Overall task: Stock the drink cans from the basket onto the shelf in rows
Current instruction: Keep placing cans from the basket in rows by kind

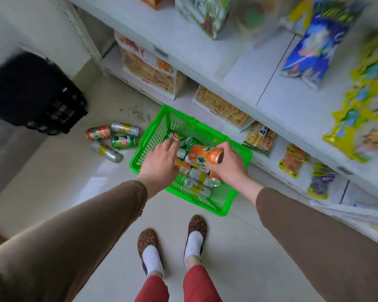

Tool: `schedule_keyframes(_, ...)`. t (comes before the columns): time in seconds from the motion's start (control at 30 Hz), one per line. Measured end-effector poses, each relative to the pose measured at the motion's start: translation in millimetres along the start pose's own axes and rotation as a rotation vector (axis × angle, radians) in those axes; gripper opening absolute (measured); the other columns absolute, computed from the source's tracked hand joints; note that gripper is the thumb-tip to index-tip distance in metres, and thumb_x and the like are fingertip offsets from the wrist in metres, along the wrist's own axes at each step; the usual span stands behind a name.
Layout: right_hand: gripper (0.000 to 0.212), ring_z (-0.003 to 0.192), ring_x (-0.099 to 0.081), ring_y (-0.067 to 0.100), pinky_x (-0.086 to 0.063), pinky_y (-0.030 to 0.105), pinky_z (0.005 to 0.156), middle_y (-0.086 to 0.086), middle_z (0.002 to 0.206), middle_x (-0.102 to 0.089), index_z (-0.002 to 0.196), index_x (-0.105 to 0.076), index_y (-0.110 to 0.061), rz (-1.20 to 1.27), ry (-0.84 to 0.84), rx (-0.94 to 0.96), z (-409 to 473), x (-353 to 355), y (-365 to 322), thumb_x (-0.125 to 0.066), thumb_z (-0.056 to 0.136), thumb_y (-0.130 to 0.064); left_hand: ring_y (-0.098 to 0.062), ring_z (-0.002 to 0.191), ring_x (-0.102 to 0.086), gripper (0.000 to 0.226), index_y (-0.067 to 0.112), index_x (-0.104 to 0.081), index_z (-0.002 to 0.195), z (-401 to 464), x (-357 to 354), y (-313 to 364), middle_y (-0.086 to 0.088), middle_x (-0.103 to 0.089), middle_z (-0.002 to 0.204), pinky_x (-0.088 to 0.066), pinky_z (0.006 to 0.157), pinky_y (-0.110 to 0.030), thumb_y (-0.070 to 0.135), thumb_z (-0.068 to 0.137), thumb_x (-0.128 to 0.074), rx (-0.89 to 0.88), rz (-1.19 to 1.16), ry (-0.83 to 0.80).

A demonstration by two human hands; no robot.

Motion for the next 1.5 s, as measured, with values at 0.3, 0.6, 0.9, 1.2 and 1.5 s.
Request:
schedule_keyframes(0.3,0.06,0.098,-0.061,0.02,-0.042,0.031,0.079,-0.003,0.113,-0.061,0.122,-0.044,-0.03,0.244,0.302,0.242,-149,259,-199,-0.082,0.077,-0.042,-0.03,0.127,-0.046,0.076,0.014,-0.035,0.146,-60,294,92,-0.007,-0.043,0.142,-0.044,0.1,-0.044,0.025,0.079,-0.068,-0.155,-0.076,0.326)
schedule_keyframes(0.6,0.057,0.097,-0.065,0.014,-0.051,0.034,0.083,-0.013,0.105,-0.067,0.115,-0.054,-0.033,0.35,0.489,0.433,-188,424,-298,-0.08,0.071,-0.057,-0.03,0.127,-0.045,0.077,0.014,-0.033,0.147,-41,453,141,-0.007,-0.044,0.142,-0.042,0.102,-0.044,0.028,0.08,-0.067,-0.279,-0.047,0.531)
schedule_keyframes(0.9,0.065,0.105,-0.06,0.019,-0.044,0.032,0.081,-0.008,0.118,-0.062,0.122,-0.05,-0.029,0.295,0.533,0.278,-79,493,-302,-0.083,0.073,-0.054,-0.028,0.133,-0.039,0.075,0.017,-0.025,0.151,73,498,194,-0.006,-0.037,0.149,-0.04,0.105,-0.044,0.033,0.087,-0.061,-0.244,0.023,0.445)
schedule_keyframes(1.2,0.061,0.107,-0.063,0.027,-0.048,0.033,0.083,0.0,0.121,-0.066,0.121,-0.053,-0.024,0.355,0.651,0.178,27,533,-311,-0.082,0.075,-0.05,-0.028,0.13,-0.041,0.07,0.016,-0.029,0.148,168,509,211,-0.007,-0.041,0.142,-0.042,0.1,-0.041,0.031,0.087,-0.061,-0.171,-0.062,0.403)
schedule_keyframes(1.5,0.063,0.105,-0.068,0.031,-0.059,0.052,0.087,-0.003,0.12,-0.068,0.118,-0.042,-0.043,0.429,0.705,0.117,120,574,-311,-0.079,0.069,-0.056,-0.027,0.131,-0.04,0.068,0.017,-0.029,0.148,232,501,237,-0.007,-0.041,0.144,-0.041,0.101,-0.04,0.024,0.088,-0.058,-0.235,-0.134,0.378)
Point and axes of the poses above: each hand's wrist, its own z-axis towards the middle knuckle, its own x-axis out of the back of the hand, y = z × x, the point moved 4 cm from there along z, towards the middle knuckle
